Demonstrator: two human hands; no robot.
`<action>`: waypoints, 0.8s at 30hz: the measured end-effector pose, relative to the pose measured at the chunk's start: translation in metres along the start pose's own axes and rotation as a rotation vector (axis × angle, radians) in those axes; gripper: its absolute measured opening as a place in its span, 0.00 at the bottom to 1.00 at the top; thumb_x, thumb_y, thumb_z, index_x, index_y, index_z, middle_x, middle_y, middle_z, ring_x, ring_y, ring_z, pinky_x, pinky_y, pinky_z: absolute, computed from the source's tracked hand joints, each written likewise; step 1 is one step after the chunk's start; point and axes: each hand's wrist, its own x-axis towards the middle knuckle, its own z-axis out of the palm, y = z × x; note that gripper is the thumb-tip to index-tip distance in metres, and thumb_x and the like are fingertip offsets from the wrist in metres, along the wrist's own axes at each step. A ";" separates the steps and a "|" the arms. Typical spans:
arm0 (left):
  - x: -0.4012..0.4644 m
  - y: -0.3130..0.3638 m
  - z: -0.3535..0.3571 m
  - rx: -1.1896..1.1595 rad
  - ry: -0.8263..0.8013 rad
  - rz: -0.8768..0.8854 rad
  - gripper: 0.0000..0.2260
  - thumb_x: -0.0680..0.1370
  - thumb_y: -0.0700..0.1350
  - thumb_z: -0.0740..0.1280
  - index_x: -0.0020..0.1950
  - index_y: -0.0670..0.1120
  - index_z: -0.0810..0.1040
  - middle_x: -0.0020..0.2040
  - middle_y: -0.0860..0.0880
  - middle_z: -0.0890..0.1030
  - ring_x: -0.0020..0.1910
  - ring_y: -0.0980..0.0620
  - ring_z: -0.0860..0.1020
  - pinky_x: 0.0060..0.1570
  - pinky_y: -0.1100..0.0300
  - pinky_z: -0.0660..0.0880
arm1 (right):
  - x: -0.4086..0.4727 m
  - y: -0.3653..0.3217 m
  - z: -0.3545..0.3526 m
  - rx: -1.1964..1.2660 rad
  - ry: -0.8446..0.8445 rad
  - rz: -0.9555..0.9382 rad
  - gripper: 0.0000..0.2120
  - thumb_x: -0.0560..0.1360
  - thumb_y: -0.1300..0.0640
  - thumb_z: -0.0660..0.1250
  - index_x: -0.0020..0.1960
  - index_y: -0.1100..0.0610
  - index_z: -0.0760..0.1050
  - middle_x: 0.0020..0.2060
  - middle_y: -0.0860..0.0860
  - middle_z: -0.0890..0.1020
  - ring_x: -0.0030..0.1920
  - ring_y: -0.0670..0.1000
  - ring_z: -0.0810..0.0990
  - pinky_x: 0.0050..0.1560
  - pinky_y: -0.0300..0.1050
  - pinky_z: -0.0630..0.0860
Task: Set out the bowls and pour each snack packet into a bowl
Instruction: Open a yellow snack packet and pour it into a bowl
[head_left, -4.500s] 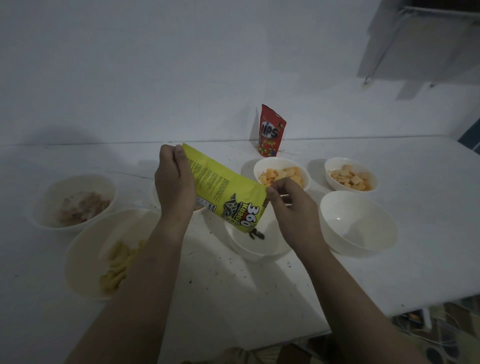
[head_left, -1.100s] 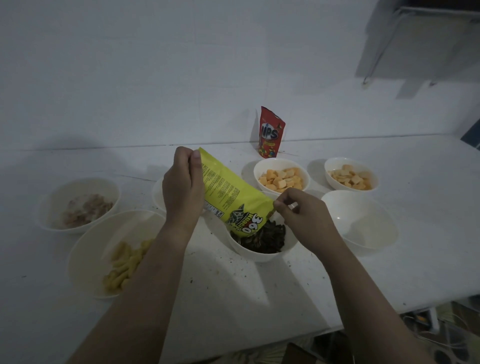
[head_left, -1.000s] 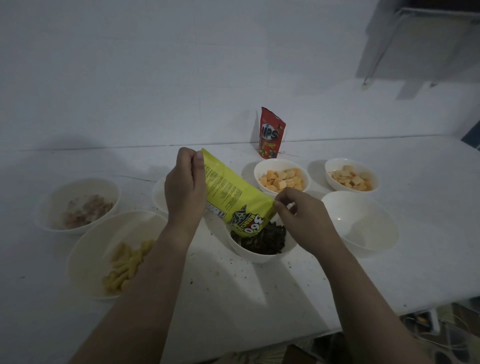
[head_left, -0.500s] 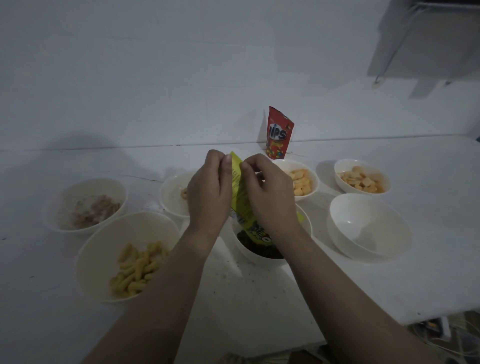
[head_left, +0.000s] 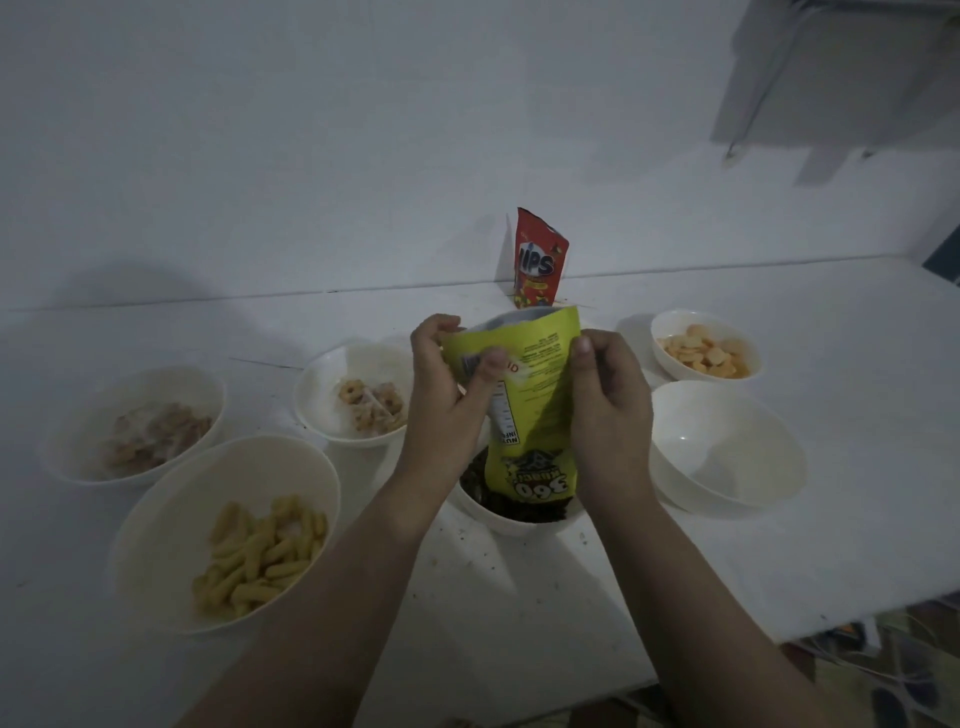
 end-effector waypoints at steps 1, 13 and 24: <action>-0.001 0.002 0.003 -0.113 -0.050 -0.087 0.19 0.77 0.55 0.62 0.64 0.50 0.62 0.55 0.48 0.78 0.47 0.65 0.80 0.42 0.69 0.76 | -0.001 0.000 -0.001 0.029 0.001 0.023 0.09 0.83 0.54 0.59 0.48 0.54 0.76 0.43 0.55 0.82 0.40 0.45 0.78 0.37 0.37 0.74; 0.009 0.024 0.020 -0.118 -0.057 0.055 0.17 0.74 0.54 0.66 0.56 0.49 0.65 0.42 0.54 0.79 0.40 0.62 0.82 0.37 0.68 0.76 | -0.003 -0.007 -0.023 0.194 -0.152 0.092 0.17 0.83 0.46 0.52 0.67 0.49 0.71 0.59 0.45 0.80 0.59 0.41 0.79 0.55 0.36 0.77; 0.015 0.014 0.019 -0.201 -0.090 0.012 0.12 0.73 0.41 0.74 0.51 0.49 0.73 0.44 0.54 0.85 0.44 0.54 0.84 0.40 0.61 0.80 | 0.013 -0.007 -0.030 0.507 -0.032 0.158 0.05 0.78 0.62 0.67 0.51 0.63 0.79 0.44 0.55 0.86 0.45 0.53 0.84 0.44 0.46 0.81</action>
